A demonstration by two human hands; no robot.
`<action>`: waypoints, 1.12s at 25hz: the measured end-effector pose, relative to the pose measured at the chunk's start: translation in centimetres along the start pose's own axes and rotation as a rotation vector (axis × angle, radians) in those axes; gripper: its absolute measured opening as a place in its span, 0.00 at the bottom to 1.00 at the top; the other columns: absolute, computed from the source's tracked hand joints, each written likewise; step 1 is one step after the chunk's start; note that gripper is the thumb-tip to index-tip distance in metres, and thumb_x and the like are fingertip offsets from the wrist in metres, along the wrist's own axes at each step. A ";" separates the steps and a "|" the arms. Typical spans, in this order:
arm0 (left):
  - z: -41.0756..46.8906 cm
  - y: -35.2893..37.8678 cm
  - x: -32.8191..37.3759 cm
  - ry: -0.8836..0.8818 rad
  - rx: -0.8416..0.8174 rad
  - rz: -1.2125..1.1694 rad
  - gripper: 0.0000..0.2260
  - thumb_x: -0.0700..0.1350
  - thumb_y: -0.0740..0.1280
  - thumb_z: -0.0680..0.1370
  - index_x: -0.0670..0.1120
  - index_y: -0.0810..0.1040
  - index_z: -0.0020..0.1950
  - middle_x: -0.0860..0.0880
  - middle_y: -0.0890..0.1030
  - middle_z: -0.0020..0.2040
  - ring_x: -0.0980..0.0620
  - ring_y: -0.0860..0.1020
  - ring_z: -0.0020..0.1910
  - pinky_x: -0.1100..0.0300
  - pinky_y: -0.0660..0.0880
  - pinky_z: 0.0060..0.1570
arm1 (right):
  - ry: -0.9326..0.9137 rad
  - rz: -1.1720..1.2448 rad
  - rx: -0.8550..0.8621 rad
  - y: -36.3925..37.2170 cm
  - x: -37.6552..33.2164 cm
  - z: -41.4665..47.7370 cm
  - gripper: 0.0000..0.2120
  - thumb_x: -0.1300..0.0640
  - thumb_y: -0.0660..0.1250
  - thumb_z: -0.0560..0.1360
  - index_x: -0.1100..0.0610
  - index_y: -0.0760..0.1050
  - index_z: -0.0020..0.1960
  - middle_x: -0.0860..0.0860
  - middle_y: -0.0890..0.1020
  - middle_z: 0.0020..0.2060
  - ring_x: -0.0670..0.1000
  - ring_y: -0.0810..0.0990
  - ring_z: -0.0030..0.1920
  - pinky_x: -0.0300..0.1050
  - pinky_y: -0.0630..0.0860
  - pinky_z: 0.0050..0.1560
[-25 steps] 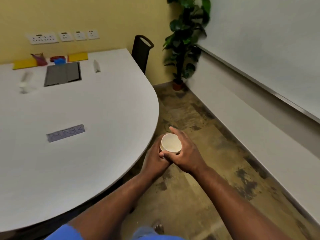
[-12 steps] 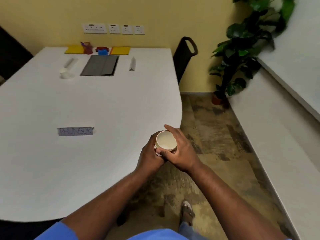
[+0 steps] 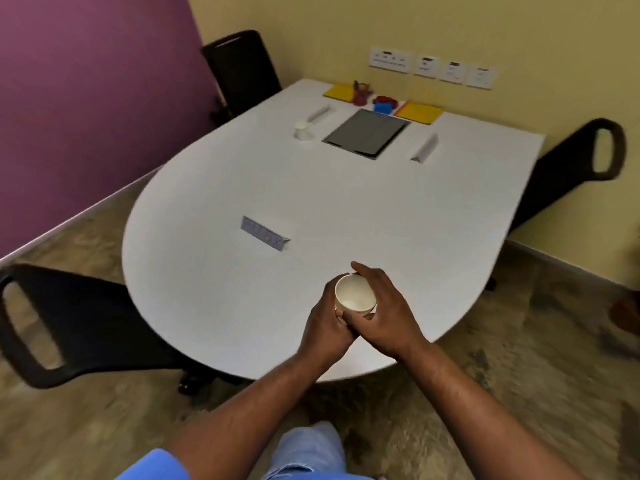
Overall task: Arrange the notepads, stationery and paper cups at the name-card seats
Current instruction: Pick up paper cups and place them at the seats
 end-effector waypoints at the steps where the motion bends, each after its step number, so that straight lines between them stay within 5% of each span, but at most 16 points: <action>1: 0.6 -0.4 -0.3 -0.017 0.033 0.001 0.32 0.60 0.75 0.67 0.66 0.69 0.70 0.68 0.79 0.62 0.66 0.79 0.60 0.62 0.79 0.56 | -0.016 0.016 -0.036 0.5 0.2 1.2 0.39 0.40 0.74 0.67 0.38 0.63 0.75 0.34 0.72 0.65 0.36 0.74 0.63 0.26 0.69 0.58; 6: 4.4 -1.6 -3.0 -0.098 0.174 -0.010 0.32 0.60 0.76 0.66 0.71 0.68 0.67 0.69 0.79 0.61 0.66 0.79 0.59 0.67 0.78 0.53 | -0.099 0.040 -0.146 2.4 1.2 6.7 0.38 0.43 0.76 0.69 0.41 0.64 0.75 0.36 0.73 0.64 0.38 0.74 0.64 0.26 0.69 0.59; 14: 12.9 0.1 -5.5 -0.157 0.184 0.000 0.32 0.62 0.78 0.66 0.73 0.67 0.66 0.69 0.79 0.61 0.66 0.80 0.58 0.64 0.80 0.53 | -0.086 0.084 -0.154 1.4 4.0 16.2 0.36 0.40 0.75 0.69 0.40 0.65 0.74 0.37 0.74 0.63 0.39 0.75 0.64 0.26 0.69 0.58; 20: 16.6 -1.2 -8.0 -0.261 0.273 0.058 0.39 0.63 0.81 0.65 0.61 0.68 0.72 0.60 0.80 0.63 0.57 0.80 0.59 0.56 0.80 0.57 | -0.102 0.131 -0.109 0.3 6.1 23.5 0.38 0.38 0.73 0.70 0.47 0.66 0.76 0.41 0.75 0.62 0.37 0.74 0.63 0.25 0.68 0.57; 24: 16.8 -1.4 -9.8 -0.358 0.374 0.074 0.39 0.71 0.77 0.61 0.67 0.67 0.68 0.71 0.77 0.59 0.63 0.77 0.58 0.70 0.74 0.53 | -0.038 0.073 -0.148 1.4 10.9 27.5 0.41 0.36 0.72 0.69 0.47 0.64 0.77 0.41 0.74 0.63 0.38 0.73 0.63 0.23 0.67 0.56; 28: 17.8 -1.0 -11.1 -0.431 0.417 0.080 0.38 0.70 0.77 0.62 0.67 0.67 0.68 0.72 0.76 0.60 0.66 0.76 0.58 0.74 0.72 0.52 | 0.036 0.022 -0.210 3.8 16.8 29.7 0.42 0.41 0.77 0.70 0.46 0.61 0.78 0.42 0.72 0.66 0.45 0.73 0.67 0.40 0.75 0.60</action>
Point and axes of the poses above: each hand's wrist, its own z-axis towards the middle knuckle, its own y-axis out of the palm, x = y × z, the point moved 9 cm from there along z, towards the middle knuckle
